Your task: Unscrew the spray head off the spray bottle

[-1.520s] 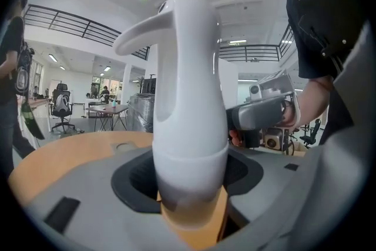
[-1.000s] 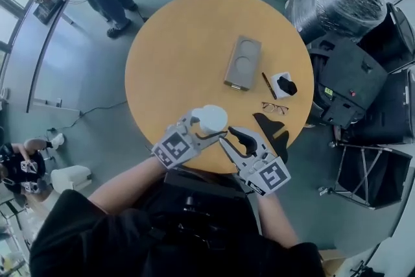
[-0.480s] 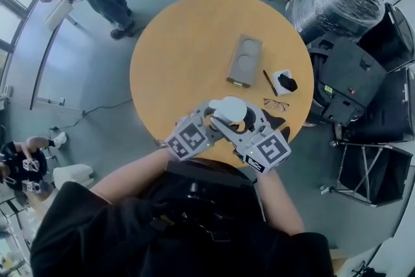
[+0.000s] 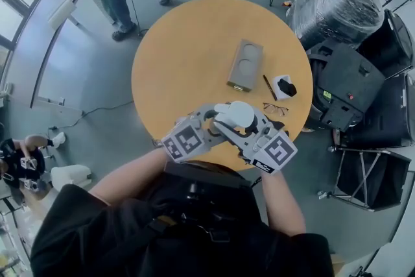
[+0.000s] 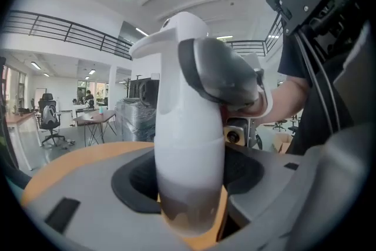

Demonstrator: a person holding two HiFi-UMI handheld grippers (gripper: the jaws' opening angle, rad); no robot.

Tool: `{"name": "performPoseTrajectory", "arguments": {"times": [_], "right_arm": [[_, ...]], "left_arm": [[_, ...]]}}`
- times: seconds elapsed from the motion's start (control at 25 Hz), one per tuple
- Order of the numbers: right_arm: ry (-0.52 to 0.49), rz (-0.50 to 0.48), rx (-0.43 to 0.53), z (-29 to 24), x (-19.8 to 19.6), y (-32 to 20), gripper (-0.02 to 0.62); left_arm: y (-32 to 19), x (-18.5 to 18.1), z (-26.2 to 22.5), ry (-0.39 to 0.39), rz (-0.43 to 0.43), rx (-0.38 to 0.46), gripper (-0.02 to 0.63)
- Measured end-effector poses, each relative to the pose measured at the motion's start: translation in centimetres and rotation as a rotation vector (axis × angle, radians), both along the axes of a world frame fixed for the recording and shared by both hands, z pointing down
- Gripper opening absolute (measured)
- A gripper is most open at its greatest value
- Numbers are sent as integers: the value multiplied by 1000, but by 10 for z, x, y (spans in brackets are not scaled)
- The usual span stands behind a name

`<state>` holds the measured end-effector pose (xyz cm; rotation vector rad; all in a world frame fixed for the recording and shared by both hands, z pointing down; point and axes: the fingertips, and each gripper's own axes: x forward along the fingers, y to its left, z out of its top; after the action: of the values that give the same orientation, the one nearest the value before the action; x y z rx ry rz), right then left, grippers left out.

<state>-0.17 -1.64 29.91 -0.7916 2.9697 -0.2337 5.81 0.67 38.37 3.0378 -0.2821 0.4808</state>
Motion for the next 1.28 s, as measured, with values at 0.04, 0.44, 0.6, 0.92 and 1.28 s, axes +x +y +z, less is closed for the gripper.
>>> {"name": "performPoseTrajectory", "arguments": {"times": [0.04, 0.44, 0.6, 0.92, 1.28], "right_arm": [[-3, -18, 7, -3, 0, 2, 230], [5, -288, 57, -24, -9, 36, 227], [-30, -375, 59, -25, 5, 42, 224], [0, -589, -20, -34, 7, 58, 224], [19, -442, -35, -21, 14, 35, 239]], "left_arm": [[2, 0, -3, 11, 19, -5, 299], [35, 13, -22, 63, 285, -53, 298], [44, 20, -22, 50, 395, -56, 298], [69, 19, -37, 121, 596, -167, 284], [50, 23, -26, 75, 521, -167, 284]]}}
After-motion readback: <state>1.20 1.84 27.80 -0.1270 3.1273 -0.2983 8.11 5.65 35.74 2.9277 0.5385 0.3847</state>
